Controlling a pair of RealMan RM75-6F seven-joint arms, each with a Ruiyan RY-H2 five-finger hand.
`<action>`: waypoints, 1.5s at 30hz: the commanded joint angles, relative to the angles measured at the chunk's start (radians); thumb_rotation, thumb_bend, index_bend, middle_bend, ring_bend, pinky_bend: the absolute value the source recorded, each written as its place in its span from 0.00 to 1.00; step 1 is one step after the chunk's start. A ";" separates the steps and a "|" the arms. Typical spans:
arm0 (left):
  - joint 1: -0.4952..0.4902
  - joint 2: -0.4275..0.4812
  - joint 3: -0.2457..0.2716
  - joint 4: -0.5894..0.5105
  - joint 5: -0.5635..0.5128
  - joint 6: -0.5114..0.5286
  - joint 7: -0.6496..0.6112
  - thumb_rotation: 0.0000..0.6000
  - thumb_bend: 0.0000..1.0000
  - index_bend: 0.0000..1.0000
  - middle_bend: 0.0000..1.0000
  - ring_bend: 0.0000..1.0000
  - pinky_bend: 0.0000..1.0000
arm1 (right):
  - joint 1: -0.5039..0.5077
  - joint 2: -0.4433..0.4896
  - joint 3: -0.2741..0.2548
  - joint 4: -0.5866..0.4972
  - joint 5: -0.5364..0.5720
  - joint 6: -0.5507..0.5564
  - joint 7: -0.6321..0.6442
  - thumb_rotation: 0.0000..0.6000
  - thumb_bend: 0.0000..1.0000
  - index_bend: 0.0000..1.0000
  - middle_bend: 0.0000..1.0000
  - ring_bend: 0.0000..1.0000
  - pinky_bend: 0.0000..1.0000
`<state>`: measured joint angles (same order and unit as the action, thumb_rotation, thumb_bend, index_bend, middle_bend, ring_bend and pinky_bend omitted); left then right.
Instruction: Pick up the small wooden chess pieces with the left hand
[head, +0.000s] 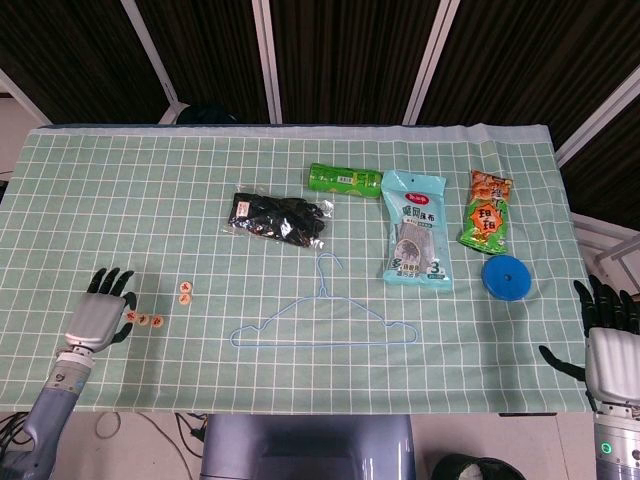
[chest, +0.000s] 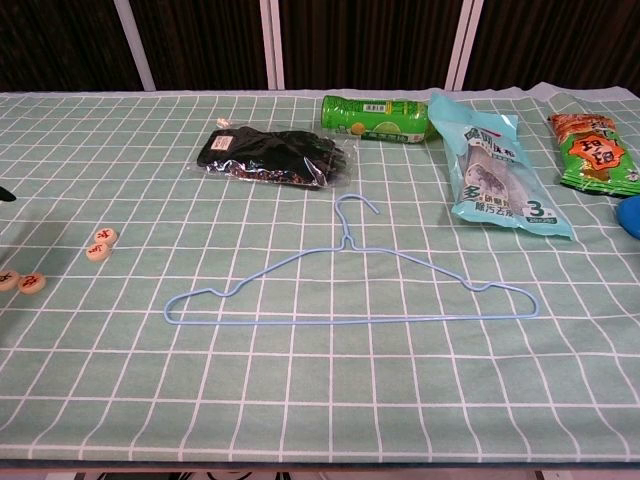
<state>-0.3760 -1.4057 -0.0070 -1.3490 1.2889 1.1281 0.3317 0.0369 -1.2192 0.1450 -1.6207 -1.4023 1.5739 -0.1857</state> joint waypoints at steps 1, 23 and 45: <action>-0.001 -0.004 0.000 0.004 0.004 -0.002 -0.002 1.00 0.30 0.52 0.10 0.00 0.02 | 0.000 0.000 0.000 0.000 0.001 -0.001 0.001 1.00 0.21 0.09 0.03 0.06 0.00; -0.005 -0.027 -0.004 0.008 0.007 -0.008 0.021 1.00 0.30 0.51 0.10 0.00 0.02 | 0.000 0.001 0.002 0.000 0.005 -0.001 -0.003 1.00 0.21 0.09 0.03 0.05 0.00; -0.006 -0.034 -0.004 0.004 0.014 -0.008 0.040 1.00 0.30 0.45 0.10 0.00 0.02 | -0.001 0.000 0.003 -0.003 0.010 -0.001 -0.010 1.00 0.20 0.09 0.03 0.06 0.00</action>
<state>-0.3819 -1.4399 -0.0113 -1.3447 1.3027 1.1203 0.3715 0.0362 -1.2197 0.1481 -1.6233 -1.3917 1.5727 -0.1961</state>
